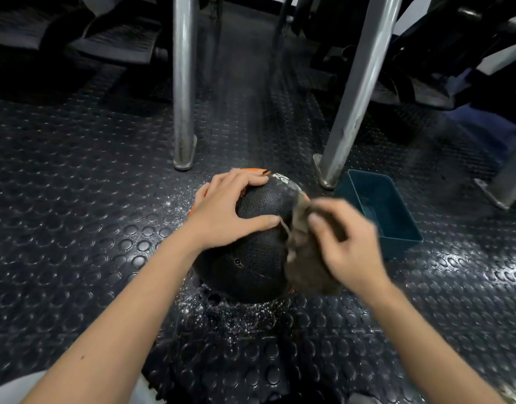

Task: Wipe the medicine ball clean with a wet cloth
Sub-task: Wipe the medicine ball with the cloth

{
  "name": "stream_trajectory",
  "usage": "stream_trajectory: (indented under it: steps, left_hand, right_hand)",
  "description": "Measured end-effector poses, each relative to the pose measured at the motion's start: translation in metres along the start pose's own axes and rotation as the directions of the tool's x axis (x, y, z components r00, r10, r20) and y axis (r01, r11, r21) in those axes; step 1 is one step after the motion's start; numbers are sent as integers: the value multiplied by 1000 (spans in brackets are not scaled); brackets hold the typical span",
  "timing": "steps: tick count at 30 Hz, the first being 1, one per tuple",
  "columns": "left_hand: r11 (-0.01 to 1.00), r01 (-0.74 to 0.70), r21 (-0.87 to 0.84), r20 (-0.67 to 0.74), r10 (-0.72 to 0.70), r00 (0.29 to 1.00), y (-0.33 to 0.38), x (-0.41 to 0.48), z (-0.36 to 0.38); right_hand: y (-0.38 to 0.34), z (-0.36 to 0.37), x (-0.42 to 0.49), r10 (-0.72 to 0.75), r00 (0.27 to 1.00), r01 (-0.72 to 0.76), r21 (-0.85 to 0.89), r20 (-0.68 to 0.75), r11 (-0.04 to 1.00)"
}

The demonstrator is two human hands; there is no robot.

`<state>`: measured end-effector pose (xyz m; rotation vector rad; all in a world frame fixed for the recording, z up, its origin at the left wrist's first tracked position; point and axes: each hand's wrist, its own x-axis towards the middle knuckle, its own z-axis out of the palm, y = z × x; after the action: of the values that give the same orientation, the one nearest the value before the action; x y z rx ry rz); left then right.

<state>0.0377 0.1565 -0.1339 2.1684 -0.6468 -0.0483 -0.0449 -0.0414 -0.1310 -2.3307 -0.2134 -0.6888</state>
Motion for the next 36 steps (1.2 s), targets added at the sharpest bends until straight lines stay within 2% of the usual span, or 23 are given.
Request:
stream_trajectory:
  steps: [2, 4, 5, 6, 8, 10, 11, 12, 14, 15, 16, 17, 19, 21, 23, 25, 28, 29, 31, 32, 34, 36]
  left_hand:
    - [1000, -5, -13, 15, 5, 1000, 1, -1, 0]
    - [1000, -3, -5, 15, 3, 1000, 1, -1, -1]
    - [1000, -2, -2, 15, 2, 1000, 1, -1, 0]
    - [1000, -2, -4, 5, 2, 1000, 1, 0, 0]
    - [1000, 13, -4, 5, -13, 1000, 1, 2, -1]
    - [1000, 30, 10, 12, -30, 999, 1, 1, 0]
    - [999, 31, 18, 14, -31, 999, 2, 1, 1]
    - [999, 31, 28, 24, -32, 999, 4, 0, 1]
    - [998, 31, 56, 81, -36, 996, 7, -1, -1]
    - [998, 25, 63, 127, -33, 991, 8, -2, -3]
    - [998, 16, 62, 187, -28, 982, 8, -2, -6]
    - [998, 6, 62, 252, -21, 967, 7, -1, -10]
    - [995, -24, 96, 342, -10, 940, 7, 0, -14]
    - [988, -52, 147, 366, -6, 930, 11, -1, -14]
    - [986, -48, 160, 345, -10, 938, 18, -2, -9]
    - [984, -63, 166, 327, 6, 945, 22, -4, -4]
    - [984, -52, 172, 331, -8, 944, 28, -5, 4]
    - [982, -53, 181, 332, -11, 943, 29, -5, 7]
    - [980, -50, 195, 302, -12, 953, 29, -4, 11]
    - [978, -45, 203, 292, -16, 956, 31, -5, 12]
    - [976, -52, 212, 263, -6, 965, 30, -5, 13]
    - [978, -49, 203, 249, -3, 969, 29, -4, 12]
  right_hand:
    - [30, 1, -10, 116, 992, -111, -74, 57, 991]
    - [48, -12, -6, 243, 969, -245, -198, -34, 949]
    - [48, -20, -2, 288, 951, -305, -180, -116, 935]
    - [41, -26, 7, 287, 938, -311, -110, -195, 944]
    - [15, -28, 16, 178, 948, -171, 48, -264, 984]
    - [-5, -15, 15, 21, 987, -12, 57, -161, 998]
    - [-3, -6, 10, -9, 996, 11, 20, -85, 1000]
    - [5, 0, 7, 23, 1000, -24, -35, -11, 999]
    - [26, -2, 3, 244, 968, -222, -242, 64, 944]
    - [31, -8, 2, 319, 947, -285, -342, 44, 895]
    - [34, -16, 4, 319, 948, -299, -362, -4, 883]
    - [30, -22, 8, 281, 958, -286, -299, -61, 910]
    - [6, -27, 20, 151, 979, -165, -104, -134, 981]
    - [-18, -17, 22, 8, 997, -10, -33, -72, 999]
    - [-23, -1, 11, -62, 997, 65, -65, 41, 996]
    - [-7, 2, 5, 30, 998, -24, -102, 55, 994]
    - [16, -22, 11, 213, 976, -214, -294, -37, 932]
    - [15, -30, 14, 252, 964, -265, -258, -83, 929]
    - [-1, -34, 18, 194, 974, -207, -106, -118, 972]
    - [-11, -30, 18, 141, 987, -145, -49, -73, 988]
    - [-20, -17, 11, 68, 996, -66, -40, 57, 997]
    - [-6, -11, 8, 140, 987, -132, -98, 79, 986]
